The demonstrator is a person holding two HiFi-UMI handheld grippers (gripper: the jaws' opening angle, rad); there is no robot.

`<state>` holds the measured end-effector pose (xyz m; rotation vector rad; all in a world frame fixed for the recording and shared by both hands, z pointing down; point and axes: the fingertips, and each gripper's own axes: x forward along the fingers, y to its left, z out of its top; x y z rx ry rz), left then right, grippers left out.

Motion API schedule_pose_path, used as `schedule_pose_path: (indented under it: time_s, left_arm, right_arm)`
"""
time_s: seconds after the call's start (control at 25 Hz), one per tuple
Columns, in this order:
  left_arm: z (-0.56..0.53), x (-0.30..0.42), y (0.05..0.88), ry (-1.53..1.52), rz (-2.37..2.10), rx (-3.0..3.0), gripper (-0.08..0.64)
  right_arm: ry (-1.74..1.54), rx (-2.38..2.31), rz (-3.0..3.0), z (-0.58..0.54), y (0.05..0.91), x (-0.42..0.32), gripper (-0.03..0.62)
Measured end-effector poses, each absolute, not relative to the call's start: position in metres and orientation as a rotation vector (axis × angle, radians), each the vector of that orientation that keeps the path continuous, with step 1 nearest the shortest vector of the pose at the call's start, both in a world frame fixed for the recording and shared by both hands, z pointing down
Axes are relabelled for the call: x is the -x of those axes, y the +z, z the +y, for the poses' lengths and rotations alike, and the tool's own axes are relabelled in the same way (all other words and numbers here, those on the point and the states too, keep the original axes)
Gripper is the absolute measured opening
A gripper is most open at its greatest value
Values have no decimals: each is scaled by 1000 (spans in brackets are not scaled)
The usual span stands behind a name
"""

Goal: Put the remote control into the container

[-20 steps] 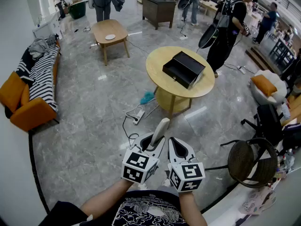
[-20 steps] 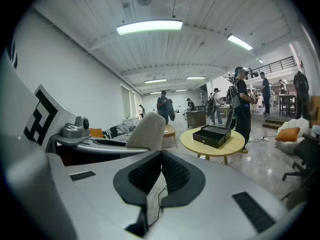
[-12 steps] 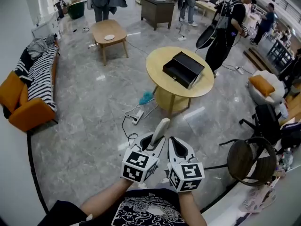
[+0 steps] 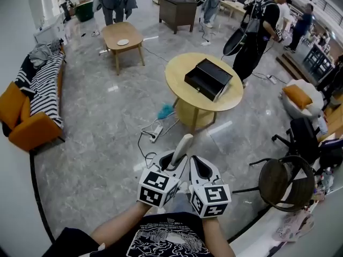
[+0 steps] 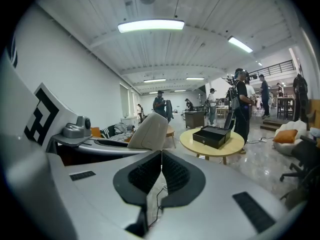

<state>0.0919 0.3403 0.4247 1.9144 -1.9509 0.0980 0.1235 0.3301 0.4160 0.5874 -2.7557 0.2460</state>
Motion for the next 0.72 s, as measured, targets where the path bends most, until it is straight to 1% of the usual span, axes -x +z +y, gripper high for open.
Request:
schedule_pose_path:
  time_s: [0.4, 0.72]
  left_arm:
    - [294, -68, 436, 121, -1951, -1912, 112]
    - [230, -46, 439, 159, -1951, -1898, 112]
  right_arm:
    - [263, -588, -2759, 283, 429, -100, 23]
    - [313, -581, -2761, 218, 432, -78, 23]
